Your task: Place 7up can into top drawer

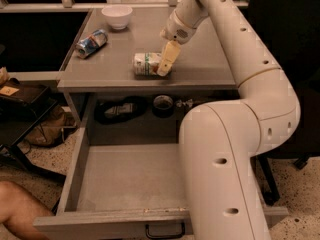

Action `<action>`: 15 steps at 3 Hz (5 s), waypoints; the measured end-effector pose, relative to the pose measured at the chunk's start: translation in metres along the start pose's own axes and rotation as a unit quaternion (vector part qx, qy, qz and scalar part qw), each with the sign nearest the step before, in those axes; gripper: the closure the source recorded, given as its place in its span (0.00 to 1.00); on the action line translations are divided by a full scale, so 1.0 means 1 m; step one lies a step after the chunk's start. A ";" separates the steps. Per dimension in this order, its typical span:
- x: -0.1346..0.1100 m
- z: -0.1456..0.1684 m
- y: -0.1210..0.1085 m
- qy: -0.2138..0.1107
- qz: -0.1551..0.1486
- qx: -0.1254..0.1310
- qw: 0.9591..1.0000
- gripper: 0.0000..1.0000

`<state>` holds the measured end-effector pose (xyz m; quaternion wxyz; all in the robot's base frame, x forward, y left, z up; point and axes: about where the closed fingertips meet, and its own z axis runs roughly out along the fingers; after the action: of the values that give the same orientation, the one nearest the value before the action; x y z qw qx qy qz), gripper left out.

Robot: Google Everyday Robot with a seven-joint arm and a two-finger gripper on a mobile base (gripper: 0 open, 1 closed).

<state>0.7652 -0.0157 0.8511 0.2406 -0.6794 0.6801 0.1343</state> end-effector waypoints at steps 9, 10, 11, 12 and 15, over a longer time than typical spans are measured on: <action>-0.020 -0.029 0.046 -0.011 -0.002 0.008 1.000 1.00; -0.013 -0.045 0.077 -0.003 -0.011 0.024 1.000 1.00; 0.003 -0.052 0.113 -0.002 -0.020 0.035 0.999 1.00; 0.032 -0.038 0.153 0.008 -0.020 0.028 0.999 1.00; 0.100 0.004 0.218 0.008 0.005 0.023 1.000 1.00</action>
Offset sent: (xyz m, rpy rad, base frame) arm 0.0014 0.0053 -0.0057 -0.0001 0.0900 0.0395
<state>0.5545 -0.0906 0.7651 0.2501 -0.6710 0.6886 0.1139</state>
